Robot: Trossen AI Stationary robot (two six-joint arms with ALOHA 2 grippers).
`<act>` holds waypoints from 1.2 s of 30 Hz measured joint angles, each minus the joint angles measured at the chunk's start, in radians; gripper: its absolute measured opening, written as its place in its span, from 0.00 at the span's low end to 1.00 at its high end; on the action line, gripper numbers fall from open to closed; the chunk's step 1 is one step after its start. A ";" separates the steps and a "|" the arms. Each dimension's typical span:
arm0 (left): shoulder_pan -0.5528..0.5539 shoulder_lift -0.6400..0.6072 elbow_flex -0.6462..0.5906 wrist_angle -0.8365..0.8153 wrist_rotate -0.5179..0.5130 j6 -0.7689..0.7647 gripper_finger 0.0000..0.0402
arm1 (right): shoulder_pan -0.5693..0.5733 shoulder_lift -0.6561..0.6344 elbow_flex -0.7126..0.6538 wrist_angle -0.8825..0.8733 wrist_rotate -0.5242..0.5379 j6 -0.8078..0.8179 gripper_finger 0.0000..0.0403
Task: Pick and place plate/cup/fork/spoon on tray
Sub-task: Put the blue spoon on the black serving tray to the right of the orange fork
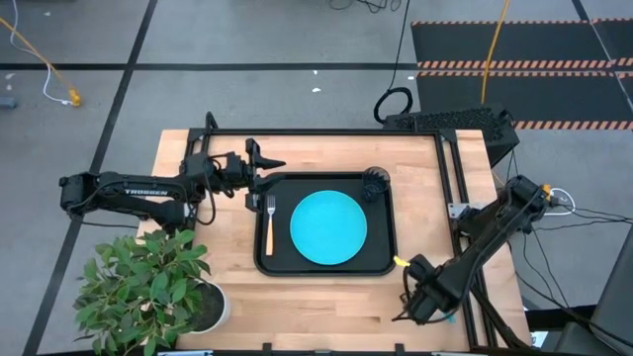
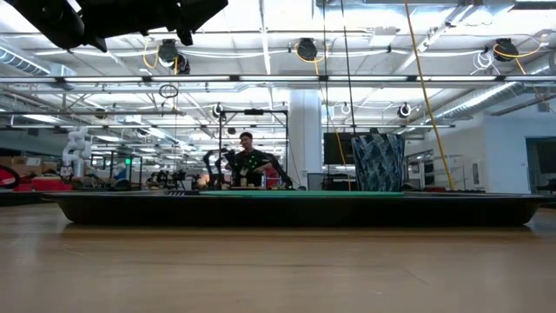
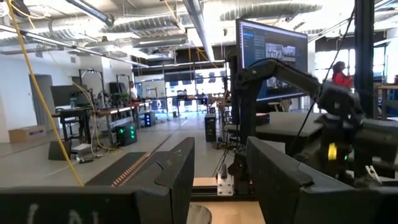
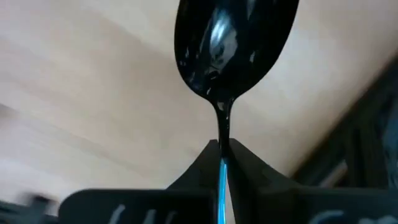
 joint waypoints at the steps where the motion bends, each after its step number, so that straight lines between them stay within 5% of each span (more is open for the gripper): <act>1: 0.000 0.000 0.000 0.000 0.000 0.001 0.37 | -0.011 -0.001 0.033 -0.019 0.055 -0.003 0.00; 8: 0.000 0.000 0.000 0.001 0.000 0.001 0.37 | -0.126 -0.001 0.164 0.151 0.496 -0.209 0.00; 16: 0.001 -0.001 0.000 0.000 0.041 0.036 0.37 | -0.322 -0.002 0.159 0.596 0.656 -0.683 0.00; 20: -0.001 -0.033 0.000 -0.012 0.185 0.092 0.37 | -0.448 -0.002 0.110 0.888 0.565 -0.886 0.00; 27: 0.041 -0.149 0.001 -0.155 0.192 0.070 0.37 | -0.630 -0.002 -0.075 1.286 0.309 -0.945 0.00; 36: 0.101 -0.232 0.001 -0.251 0.191 0.008 0.37 | -0.719 0.040 -0.142 1.546 0.287 -0.970 0.00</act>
